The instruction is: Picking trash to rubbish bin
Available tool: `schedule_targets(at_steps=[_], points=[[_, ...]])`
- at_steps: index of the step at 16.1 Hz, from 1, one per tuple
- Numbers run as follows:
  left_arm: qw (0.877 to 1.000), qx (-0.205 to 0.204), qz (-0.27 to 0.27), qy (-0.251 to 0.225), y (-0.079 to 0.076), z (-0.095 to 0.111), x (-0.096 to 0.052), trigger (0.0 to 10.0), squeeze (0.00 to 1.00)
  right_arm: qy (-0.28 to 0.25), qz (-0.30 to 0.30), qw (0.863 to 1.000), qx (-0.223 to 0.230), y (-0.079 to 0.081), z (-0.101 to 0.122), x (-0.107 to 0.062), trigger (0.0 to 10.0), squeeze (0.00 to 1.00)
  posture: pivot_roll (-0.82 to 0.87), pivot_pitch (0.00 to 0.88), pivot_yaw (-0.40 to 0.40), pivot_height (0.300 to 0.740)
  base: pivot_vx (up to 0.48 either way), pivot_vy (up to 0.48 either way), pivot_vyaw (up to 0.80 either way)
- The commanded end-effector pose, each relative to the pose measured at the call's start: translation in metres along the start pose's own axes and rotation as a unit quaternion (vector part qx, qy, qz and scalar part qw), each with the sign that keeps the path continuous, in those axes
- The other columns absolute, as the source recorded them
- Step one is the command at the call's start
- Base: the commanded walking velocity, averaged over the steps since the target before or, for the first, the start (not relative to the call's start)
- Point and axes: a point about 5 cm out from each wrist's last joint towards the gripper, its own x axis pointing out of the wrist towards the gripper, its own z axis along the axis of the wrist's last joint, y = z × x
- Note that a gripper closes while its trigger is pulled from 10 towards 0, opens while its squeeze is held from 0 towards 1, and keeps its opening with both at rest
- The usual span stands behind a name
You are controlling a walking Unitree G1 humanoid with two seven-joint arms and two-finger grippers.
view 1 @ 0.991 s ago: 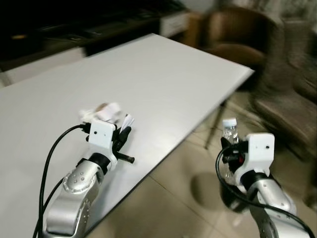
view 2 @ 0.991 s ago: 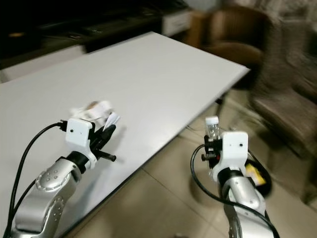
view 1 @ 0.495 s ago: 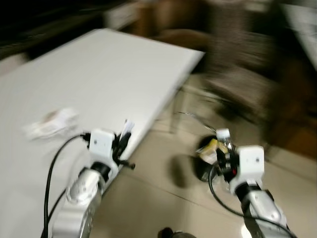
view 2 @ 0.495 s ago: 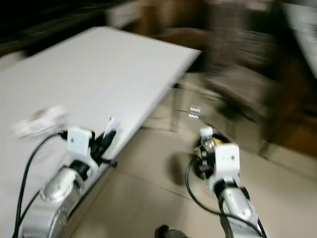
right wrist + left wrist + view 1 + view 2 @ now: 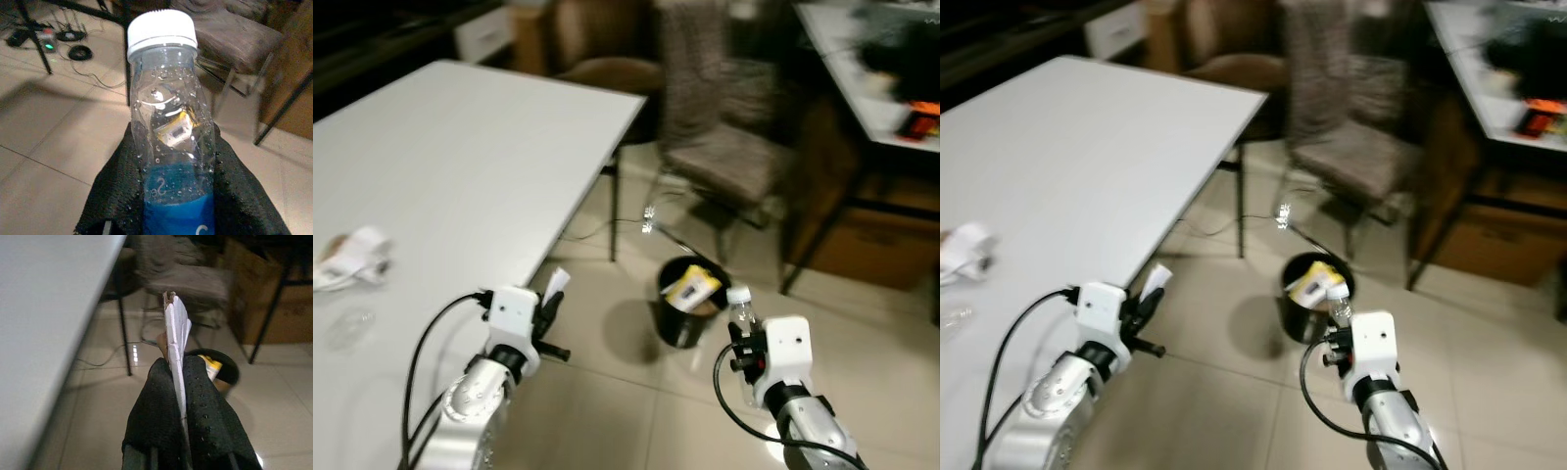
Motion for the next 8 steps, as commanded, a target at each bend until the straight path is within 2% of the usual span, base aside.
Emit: schedule_targets(at_steps=[1,8], points=[[1.0,0.009,-0.007,-0.005,-0.0052,0.0025,0.0021,10.0,0.0,-0.003,-0.002,1.0,-0.002,-0.0016,0.0031,0.0036,10.0,0.0,-0.05,0.004,-0.022,0.74,0.0,-0.296,0.0],[1.0,0.014,-0.017,-0.009,-0.0105,0.001,0.006,10.0,0.0,-0.005,0.006,1.0,0.003,0.0005,0.0007,0.0079,10.0,0.0,-0.06,0.01,-0.022,0.74,0.0,-0.454,0.0]])
